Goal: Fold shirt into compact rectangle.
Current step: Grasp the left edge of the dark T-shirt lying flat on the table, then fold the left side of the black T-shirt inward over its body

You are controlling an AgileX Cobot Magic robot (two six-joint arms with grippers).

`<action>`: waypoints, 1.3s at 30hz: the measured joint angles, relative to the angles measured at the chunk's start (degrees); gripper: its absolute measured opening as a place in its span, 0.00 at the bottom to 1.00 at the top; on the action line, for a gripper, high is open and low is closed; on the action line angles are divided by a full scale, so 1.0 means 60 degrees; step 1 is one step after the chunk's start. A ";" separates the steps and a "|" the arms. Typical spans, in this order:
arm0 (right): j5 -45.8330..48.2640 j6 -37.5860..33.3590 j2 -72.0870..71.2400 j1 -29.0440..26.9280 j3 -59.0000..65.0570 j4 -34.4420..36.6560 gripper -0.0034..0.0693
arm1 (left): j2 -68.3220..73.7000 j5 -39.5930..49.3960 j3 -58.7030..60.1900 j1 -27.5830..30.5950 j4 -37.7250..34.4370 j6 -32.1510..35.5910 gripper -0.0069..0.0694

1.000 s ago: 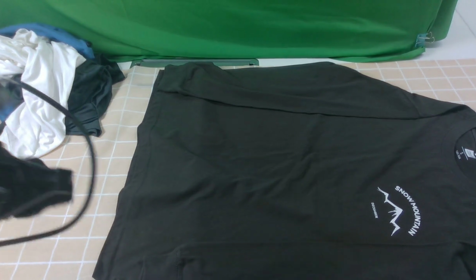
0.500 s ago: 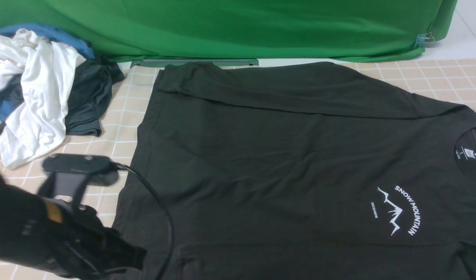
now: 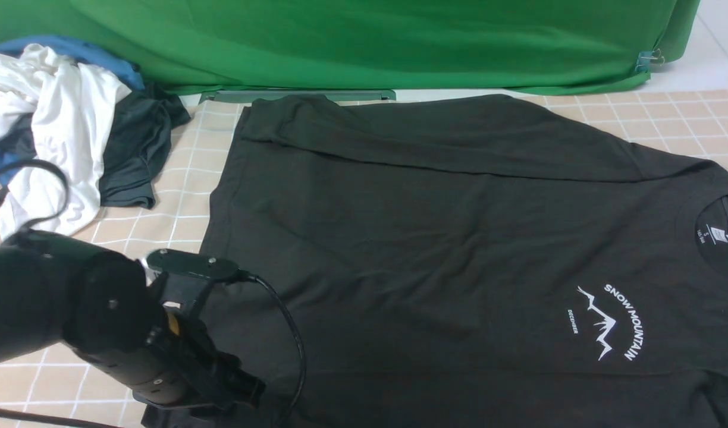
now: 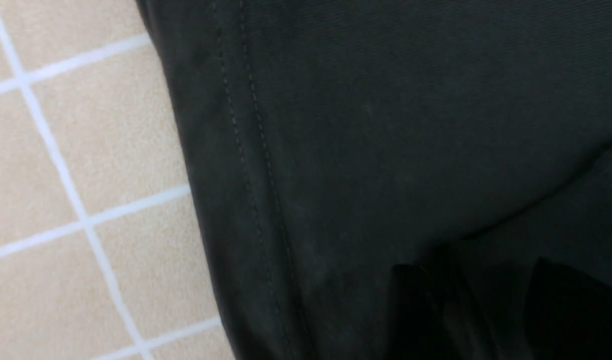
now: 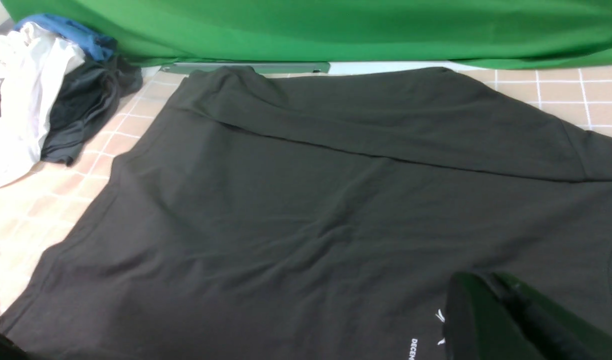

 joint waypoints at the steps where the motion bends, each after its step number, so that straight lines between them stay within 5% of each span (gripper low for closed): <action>1: 0.0000 0.0000 0.0000 0.0000 0.0000 -0.0001 0.10 | 0.0128 -0.0082 0.0000 0.0000 0.0000 0.0109 0.55; 5: -0.0009 0.0000 0.0000 0.0008 0.0000 -0.0001 0.10 | 0.0462 -0.0286 0.0000 0.0000 -0.0343 0.1015 0.68; 9: -0.0009 0.0000 0.0000 0.0008 0.0000 -0.0001 0.10 | 0.0543 -0.0333 -0.0026 0.0000 -0.0598 0.1688 0.68; 13: -0.0082 0.0000 0.0000 0.0008 0.0000 -0.0001 0.10 | 0.0589 -0.0405 -0.0036 0.0000 -0.0687 0.2083 0.54; 20: -0.0107 -0.0009 0.0000 0.0008 0.0000 -0.0001 0.10 | 0.0631 -0.0287 -0.0065 -0.0022 -0.1078 0.2487 0.15; 33: -0.0116 -0.0009 0.0000 0.0008 0.0000 -0.0001 0.10 | -0.1196 0.1479 -0.1235 -0.0042 -0.0898 0.2343 0.14; 39: -0.0178 -0.0009 0.0000 0.0008 0.0000 -0.0001 0.10 | -0.1359 0.1633 -0.2578 -0.0051 0.0782 0.1085 0.14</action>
